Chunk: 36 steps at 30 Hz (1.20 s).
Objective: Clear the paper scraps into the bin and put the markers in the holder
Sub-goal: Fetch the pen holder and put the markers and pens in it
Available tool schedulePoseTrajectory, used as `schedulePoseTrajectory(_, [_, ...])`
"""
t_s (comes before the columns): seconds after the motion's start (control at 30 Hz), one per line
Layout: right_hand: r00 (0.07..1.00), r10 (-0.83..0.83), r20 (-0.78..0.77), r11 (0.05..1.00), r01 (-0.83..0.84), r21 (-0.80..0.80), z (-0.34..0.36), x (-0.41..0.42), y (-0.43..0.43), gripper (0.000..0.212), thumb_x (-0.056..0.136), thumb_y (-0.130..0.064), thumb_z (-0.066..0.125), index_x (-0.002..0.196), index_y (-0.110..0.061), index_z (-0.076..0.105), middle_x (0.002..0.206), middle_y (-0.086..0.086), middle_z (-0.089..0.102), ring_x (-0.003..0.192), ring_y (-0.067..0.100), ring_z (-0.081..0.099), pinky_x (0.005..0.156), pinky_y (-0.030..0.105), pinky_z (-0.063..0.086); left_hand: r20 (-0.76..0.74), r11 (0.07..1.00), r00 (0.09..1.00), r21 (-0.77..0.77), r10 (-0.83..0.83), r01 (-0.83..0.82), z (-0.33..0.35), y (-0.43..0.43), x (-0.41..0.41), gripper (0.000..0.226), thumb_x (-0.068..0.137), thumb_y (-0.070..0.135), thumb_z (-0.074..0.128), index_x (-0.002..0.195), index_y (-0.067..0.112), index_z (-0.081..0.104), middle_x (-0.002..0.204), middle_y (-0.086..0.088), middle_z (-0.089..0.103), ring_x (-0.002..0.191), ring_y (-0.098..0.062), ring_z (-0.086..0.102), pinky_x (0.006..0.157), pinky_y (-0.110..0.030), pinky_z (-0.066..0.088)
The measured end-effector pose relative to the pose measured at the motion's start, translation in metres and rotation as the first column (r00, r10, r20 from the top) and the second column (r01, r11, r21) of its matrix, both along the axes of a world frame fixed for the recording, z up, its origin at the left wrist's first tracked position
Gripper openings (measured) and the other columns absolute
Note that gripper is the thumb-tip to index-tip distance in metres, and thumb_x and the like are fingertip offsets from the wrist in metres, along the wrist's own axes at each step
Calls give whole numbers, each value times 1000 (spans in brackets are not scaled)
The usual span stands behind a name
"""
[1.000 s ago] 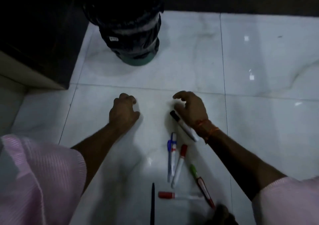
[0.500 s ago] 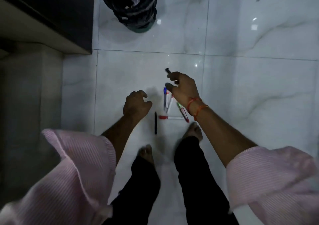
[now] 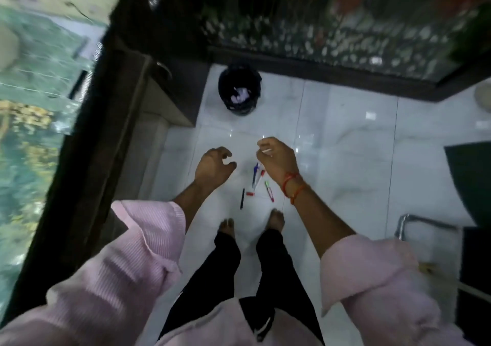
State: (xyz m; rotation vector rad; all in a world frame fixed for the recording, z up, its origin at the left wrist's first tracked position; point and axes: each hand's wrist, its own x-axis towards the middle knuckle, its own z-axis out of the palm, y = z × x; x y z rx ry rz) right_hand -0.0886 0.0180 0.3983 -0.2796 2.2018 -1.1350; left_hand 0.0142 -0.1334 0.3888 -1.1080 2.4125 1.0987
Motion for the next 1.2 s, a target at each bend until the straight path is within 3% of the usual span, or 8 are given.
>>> schedulePoseTrajectory(0.3, [940, 302, -157, 947, -315, -68, 125, -11, -48, 28, 82, -19, 65, 110, -17, 66, 111, 0, 70, 98, 17, 65, 95, 36, 52, -152, 951, 945, -64, 291, -303, 116, -29, 22, 35, 85, 29, 68, 115, 12, 67, 113, -8, 68, 105, -27, 64, 91, -35, 52])
schedulePoseTrajectory(0.47, [879, 423, -221, 890, -449, -81, 164, -11, -93, 25, 81, -17, 63, 105, -18, 68, 103, 1, 71, 93, 16, 65, 92, 36, 54, -261, 903, 887, -102, 381, -418, 162, -53, 34, 13, 81, 21, 64, 85, 10, 69, 83, -3, 67, 74, -19, 62, 64, -28, 48])
schedulePoseTrajectory(0.6, [816, 500, -290, 830, -547, -108, 191, -2, -143, 23, 79, -18, 65, 101, -20, 69, 100, 0, 71, 92, 16, 67, 89, 35, 55, -337, 837, 815, -121, 472, -534, 186, -96, 58, 22, 78, 30, 67, 98, 19, 70, 96, 0, 71, 87, -19, 67, 77, -35, 57])
schedulePoseTrajectory(0.77, [743, 567, -356, 764, -635, -109, 216, 16, -219, 22, 79, -15, 66, 100, -19, 69, 96, 0, 70, 82, 11, 64, 79, 20, 49, -422, 727, 711, -156, 563, -668, 203, -161, 93, 33, 78, 30, 67, 109, 17, 67, 105, -3, 70, 97, -22, 65, 85, -33, 52])
schedulePoseTrajectory(0.87, [699, 599, -391, 731, -676, -88, 221, 31, -278, 26, 77, -16, 66, 103, -20, 69, 95, -1, 69, 82, 13, 63, 81, 21, 51, -427, 694, 685, -165, 591, -701, 207, -215, 113, 44, 79, 29, 68, 121, 15, 64, 118, -8, 67, 106, -25, 63, 91, -35, 49])
schedulePoseTrajectory(1.07, [619, 652, -437, 671, -740, -47, 230, 59, -396, 38, 79, -20, 64, 117, -24, 65, 112, -4, 67, 95, 15, 63, 92, 34, 53, -404, 686, 728, -274, 554, -674, 214, -322, 131, 61, 81, 26, 70, 137, 13, 52, 141, -14, 51, 128, -29, 50, 105, -36, 39])
schedulePoseTrajectory(1.2, [585, 683, -437, 650, -760, 0, 232, 69, -454, 47, 79, -20, 62, 125, -26, 60, 127, -3, 62, 102, 17, 62, 94, 33, 52, -395, 710, 754, -285, 525, -643, 213, -372, 132, 66, 79, 24, 71, 140, 10, 50, 144, -16, 48, 130, -31, 48, 108, -36, 37])
